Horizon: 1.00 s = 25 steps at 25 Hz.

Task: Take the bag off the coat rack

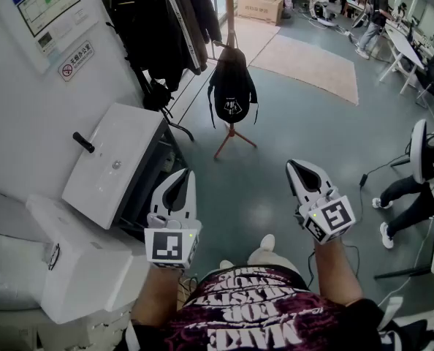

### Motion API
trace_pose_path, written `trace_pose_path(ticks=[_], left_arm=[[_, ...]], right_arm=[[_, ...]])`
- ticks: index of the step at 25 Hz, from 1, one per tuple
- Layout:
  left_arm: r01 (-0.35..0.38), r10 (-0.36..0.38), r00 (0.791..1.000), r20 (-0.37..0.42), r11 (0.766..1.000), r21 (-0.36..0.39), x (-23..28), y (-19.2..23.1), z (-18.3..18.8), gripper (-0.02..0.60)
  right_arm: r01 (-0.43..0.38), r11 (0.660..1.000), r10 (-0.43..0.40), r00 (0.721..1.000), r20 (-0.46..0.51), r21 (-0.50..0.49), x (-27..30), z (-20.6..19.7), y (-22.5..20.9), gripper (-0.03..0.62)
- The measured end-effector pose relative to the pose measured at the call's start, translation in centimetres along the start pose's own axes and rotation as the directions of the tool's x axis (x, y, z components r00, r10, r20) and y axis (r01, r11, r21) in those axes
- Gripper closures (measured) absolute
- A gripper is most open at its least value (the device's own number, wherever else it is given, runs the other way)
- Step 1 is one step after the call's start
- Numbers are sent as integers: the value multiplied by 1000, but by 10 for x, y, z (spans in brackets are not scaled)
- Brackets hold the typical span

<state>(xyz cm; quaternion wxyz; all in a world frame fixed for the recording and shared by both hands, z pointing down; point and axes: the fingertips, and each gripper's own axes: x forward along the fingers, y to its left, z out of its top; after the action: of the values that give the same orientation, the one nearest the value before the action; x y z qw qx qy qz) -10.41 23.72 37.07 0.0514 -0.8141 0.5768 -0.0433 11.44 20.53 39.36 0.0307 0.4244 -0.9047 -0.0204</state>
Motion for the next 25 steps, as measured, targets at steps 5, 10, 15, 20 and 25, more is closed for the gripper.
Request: trace_pose_path(ticks=[5, 10, 15, 20, 25], left_arm=[[2, -2, 1000, 8, 1000, -24, -9, -2, 0, 575], [-83, 83, 996, 12, 997, -6, -20, 15, -5, 574], [-102, 102, 995, 3, 994, -39, -34, 23, -15, 529], [-91, 91, 996, 1, 994, -61, -43, 27, -24, 502], [-97, 97, 995, 1, 991, -93, -41, 26, -33, 502]], right_arm=[[-12, 1000, 12, 1000, -10, 3, -5, -3, 13, 591], [1, 1000, -1, 999, -37, 14, -10, -10, 20, 585], [23, 1000, -22, 998, -53, 21, -20, -15, 25, 480], [46, 999, -44, 997, -64, 24, -28, -15, 28, 436], [60, 998, -57, 995, -76, 32, -33, -20, 21, 405]])
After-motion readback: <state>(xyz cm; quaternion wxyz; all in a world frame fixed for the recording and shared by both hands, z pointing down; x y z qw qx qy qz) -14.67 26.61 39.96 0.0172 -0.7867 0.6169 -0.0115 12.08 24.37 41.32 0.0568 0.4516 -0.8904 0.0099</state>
